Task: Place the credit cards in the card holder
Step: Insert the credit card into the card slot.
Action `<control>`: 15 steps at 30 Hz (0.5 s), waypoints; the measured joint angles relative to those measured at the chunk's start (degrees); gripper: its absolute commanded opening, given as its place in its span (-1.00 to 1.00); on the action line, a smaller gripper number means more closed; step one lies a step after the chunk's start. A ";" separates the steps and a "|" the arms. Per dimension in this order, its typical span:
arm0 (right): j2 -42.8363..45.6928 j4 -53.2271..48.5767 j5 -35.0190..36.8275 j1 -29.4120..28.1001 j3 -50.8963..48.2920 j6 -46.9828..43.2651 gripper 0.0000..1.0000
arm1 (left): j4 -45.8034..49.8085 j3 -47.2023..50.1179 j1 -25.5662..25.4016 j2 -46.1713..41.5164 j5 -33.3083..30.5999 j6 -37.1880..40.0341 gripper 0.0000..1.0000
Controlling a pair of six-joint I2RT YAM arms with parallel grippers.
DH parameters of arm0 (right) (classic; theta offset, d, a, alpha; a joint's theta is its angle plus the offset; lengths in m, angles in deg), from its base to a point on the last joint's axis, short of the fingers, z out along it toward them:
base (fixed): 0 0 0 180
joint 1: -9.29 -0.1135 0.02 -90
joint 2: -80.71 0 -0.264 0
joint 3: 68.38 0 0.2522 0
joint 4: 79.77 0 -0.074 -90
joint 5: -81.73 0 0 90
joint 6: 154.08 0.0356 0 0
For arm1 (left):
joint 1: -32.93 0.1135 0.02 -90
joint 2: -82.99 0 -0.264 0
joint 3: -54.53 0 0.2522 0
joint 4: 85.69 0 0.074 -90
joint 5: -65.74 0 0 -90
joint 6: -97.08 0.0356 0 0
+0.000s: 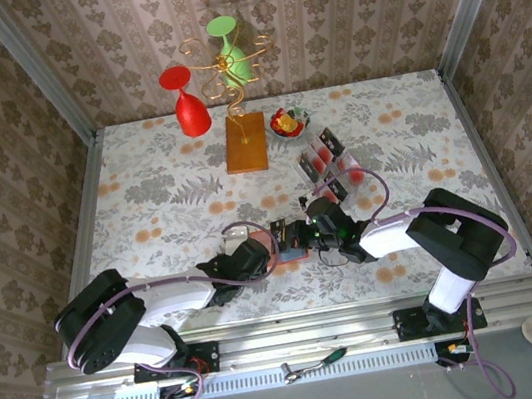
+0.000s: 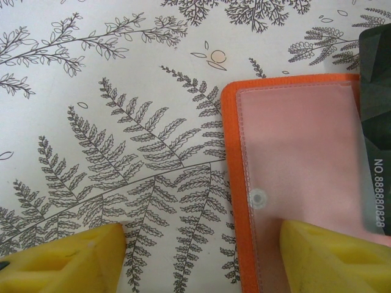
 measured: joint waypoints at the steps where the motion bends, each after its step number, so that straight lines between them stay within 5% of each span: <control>1: 0.00 0.00 -0.09 0.00 0.00 0.00 -1.00 | 0.00 0.00 0.00 0.00 0.00 0.00 0.39; 15: 0.00 -0.68 -0.68 0.00 -0.02 0.00 -1.00 | -0.02 0.04 0.00 0.00 0.00 0.00 0.39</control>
